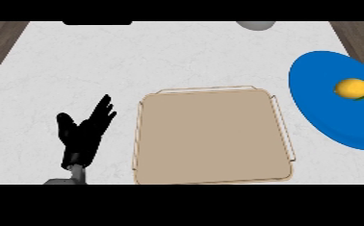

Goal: Pick the lemon from the tray and place it in the plate

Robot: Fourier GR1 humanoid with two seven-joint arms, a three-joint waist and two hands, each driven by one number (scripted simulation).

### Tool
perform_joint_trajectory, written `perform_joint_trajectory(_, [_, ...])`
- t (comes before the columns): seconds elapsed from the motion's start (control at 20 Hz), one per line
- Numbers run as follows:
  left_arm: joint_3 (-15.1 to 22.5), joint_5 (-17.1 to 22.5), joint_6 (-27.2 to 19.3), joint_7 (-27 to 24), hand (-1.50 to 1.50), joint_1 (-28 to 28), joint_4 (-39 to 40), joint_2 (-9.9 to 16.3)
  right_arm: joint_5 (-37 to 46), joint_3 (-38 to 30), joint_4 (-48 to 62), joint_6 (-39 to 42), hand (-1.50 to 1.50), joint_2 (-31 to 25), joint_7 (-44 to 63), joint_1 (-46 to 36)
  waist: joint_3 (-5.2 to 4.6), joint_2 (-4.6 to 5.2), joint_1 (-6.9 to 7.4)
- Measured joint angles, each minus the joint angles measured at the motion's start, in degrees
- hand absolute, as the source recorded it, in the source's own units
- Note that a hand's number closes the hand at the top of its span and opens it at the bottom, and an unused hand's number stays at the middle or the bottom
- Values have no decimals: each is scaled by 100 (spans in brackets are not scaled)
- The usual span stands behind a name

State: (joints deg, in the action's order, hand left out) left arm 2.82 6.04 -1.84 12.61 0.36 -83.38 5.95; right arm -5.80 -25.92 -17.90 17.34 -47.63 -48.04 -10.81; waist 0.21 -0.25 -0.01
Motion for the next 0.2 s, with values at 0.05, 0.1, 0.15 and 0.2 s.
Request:
perform_joint_trajectory(0.05, [40,-34,-34,16,0,7,-13,-51,-11,14,-77,-20,-150,21,-11,111,-1,-3,-4])
perform_joint_trajectory(0.1, [8,-31,-16,24,0,21,-43,-21,-32,31,-195,-52,-150,90,-41,242,-6,-2,-10])
perform_joint_trajectory(0.15, [-8,8,36,88,0,116,-181,29,-58,37,-298,-50,-150,119,-58,381,-8,-1,-12])
perform_joint_trajectory(0.2, [-15,-11,37,27,0,138,-140,14,-100,37,-434,-70,-150,166,-53,515,-10,-3,-19])
